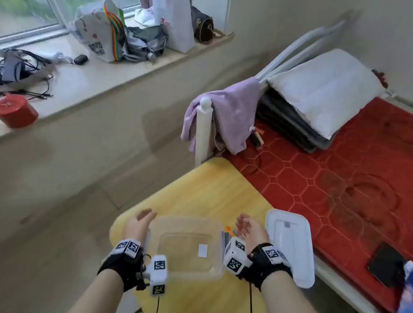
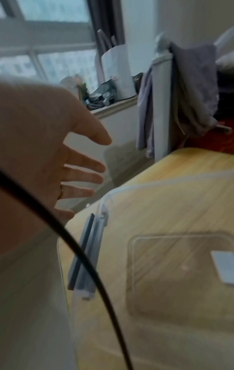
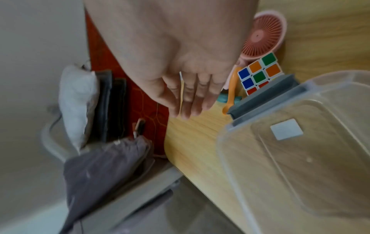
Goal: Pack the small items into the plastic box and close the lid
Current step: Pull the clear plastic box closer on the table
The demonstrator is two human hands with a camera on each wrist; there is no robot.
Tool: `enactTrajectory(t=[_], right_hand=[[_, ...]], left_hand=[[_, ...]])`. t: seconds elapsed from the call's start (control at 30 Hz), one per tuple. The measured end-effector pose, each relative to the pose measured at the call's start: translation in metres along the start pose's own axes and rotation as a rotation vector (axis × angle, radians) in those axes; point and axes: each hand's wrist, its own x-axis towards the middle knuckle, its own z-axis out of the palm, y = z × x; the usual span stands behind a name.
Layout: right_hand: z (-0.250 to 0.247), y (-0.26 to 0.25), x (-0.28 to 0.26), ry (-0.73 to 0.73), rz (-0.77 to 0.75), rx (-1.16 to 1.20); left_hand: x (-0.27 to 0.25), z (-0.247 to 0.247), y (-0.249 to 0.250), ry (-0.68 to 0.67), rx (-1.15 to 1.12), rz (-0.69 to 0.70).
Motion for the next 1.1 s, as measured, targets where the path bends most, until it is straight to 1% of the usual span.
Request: enactTrajectory(t=[0.03,0.1,0.17,0.27,0.33,0.43,0.53,0.63,0.67,0.73,0.77,0.87,1.03,1.1], right_hand=[[0.0,0.011,0.01,-0.002,-0.04,-0.068],[-0.002,0.03,0.03,0.054,-0.135,-0.256],[-0.003,0.044,0.038,0.049,-0.203,-0.392],[-0.005,0.07,0.049,-0.023,-0.333,-0.453],[-0.01,0.085,0.053,-0.064,-0.444,-0.524],[-0.02,0.101,0.063,-0.076,-0.615,-0.713],[-0.032,0.109,0.065,-0.132,-0.739,-0.758],[-0.045,0.114,0.067,-0.25,-0.738,-0.722],[-0.047,0.113,0.068,-0.268,-0.733,-0.712],[-0.049,0.117,0.07,-0.287,-0.75,-0.654],[-0.051,0.122,0.068,-0.305,-0.766,-0.61],[-0.049,0.131,0.067,-0.299,-0.763,-0.53],[-0.048,0.141,0.06,-0.25,-0.792,-0.52],[-0.045,0.142,0.059,-0.241,-0.782,-0.505]], left_hand=[[0.003,0.002,-0.008,0.006,0.018,0.034],[0.021,0.009,-0.037,0.005,0.069,0.064],[0.035,0.014,-0.062,0.028,0.076,0.083],[0.051,0.019,-0.094,0.082,0.053,0.151],[0.059,0.016,-0.112,0.048,0.049,0.215],[0.07,0.012,-0.13,0.002,-0.028,0.288],[0.069,0.01,-0.139,0.002,-0.102,0.391],[0.062,0.016,-0.15,0.052,-0.097,0.534],[0.065,0.017,-0.151,0.069,-0.081,0.565],[0.071,0.018,-0.154,0.07,-0.083,0.579],[0.071,0.018,-0.158,0.064,-0.101,0.583],[0.075,0.02,-0.156,0.057,-0.085,0.562],[0.088,0.025,-0.158,0.043,-0.137,0.521],[0.094,0.027,-0.158,0.054,-0.142,0.492]])
